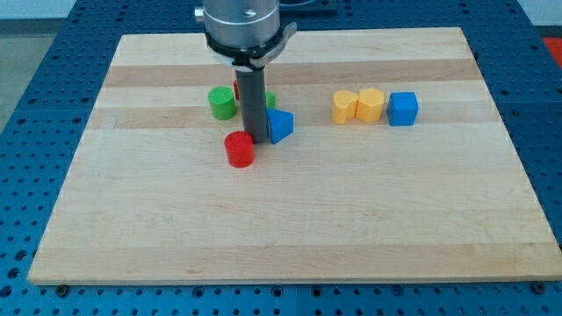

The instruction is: Move the blue triangle to the left of the yellow heart

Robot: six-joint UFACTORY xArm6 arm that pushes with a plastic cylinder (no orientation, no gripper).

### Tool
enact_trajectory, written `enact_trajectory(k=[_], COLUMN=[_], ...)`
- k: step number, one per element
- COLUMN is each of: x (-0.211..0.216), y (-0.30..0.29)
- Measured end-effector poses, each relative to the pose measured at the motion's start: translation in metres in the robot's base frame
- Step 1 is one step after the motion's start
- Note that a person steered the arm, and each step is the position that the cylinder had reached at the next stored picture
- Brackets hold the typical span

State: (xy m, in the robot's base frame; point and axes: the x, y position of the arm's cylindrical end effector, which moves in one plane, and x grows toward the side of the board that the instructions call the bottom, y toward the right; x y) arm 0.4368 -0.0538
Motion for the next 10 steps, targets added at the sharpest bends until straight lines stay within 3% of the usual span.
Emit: enact_trajectory(k=[1, 4, 10], x=[0.012, -0.02, -0.043], y=[0.008, 0.004, 0.07])
